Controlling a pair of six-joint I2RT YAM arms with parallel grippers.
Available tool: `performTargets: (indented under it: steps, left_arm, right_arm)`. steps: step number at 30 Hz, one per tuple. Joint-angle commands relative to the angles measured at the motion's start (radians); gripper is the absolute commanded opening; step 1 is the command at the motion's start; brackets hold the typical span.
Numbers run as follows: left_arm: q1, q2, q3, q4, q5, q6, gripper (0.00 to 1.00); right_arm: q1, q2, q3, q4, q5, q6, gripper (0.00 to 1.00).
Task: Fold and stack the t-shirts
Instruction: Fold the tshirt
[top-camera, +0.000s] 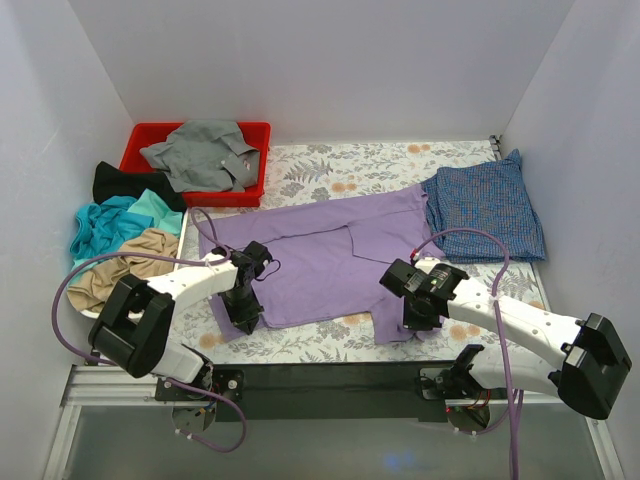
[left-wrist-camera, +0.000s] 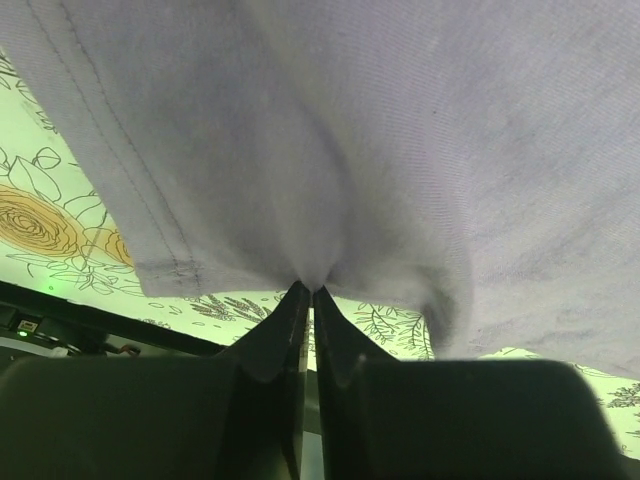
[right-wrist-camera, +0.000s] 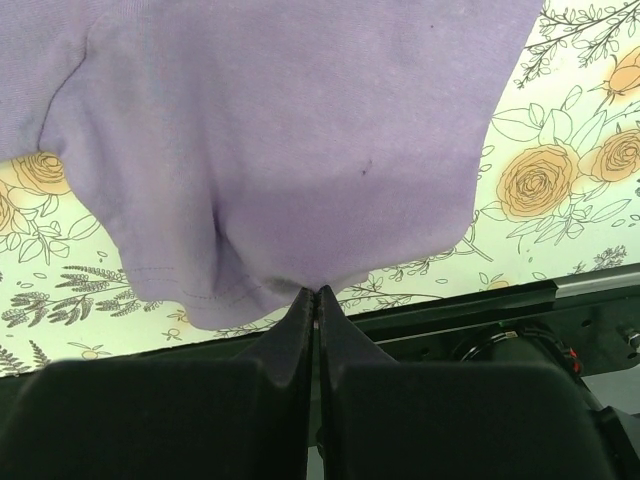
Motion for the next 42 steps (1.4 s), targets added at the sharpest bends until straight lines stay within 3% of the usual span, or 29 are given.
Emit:
performTargets:
  steps: [1, 24, 30, 35, 42]
  left_arm:
    - [0.004, 0.011, -0.018, 0.046, -0.015, -0.012, 0.00]
    - [0.007, -0.148, 0.120, -0.110, 0.002, 0.069, 0.00]
    - [0.044, -0.112, 0.175, -0.144, -0.056, 0.102, 0.00]
    - [0.140, -0.110, 0.202, -0.153, -0.070, 0.174, 0.00]
    - [0.215, -0.055, 0.240, -0.141, -0.095, 0.241, 0.00]
  right_arm:
    - [-0.005, -0.023, -0.003, -0.011, 0.008, -0.001, 0.01]
    - [-0.010, -0.032, 0.130, -0.078, 0.110, -0.024, 0.01]
    - [-0.082, 0.003, 0.182, -0.081, 0.179, -0.099, 0.01]
    - [-0.168, 0.031, 0.219, -0.066, 0.221, -0.191, 0.01]
    - [-0.277, 0.063, 0.232, 0.061, 0.224, -0.328, 0.01]
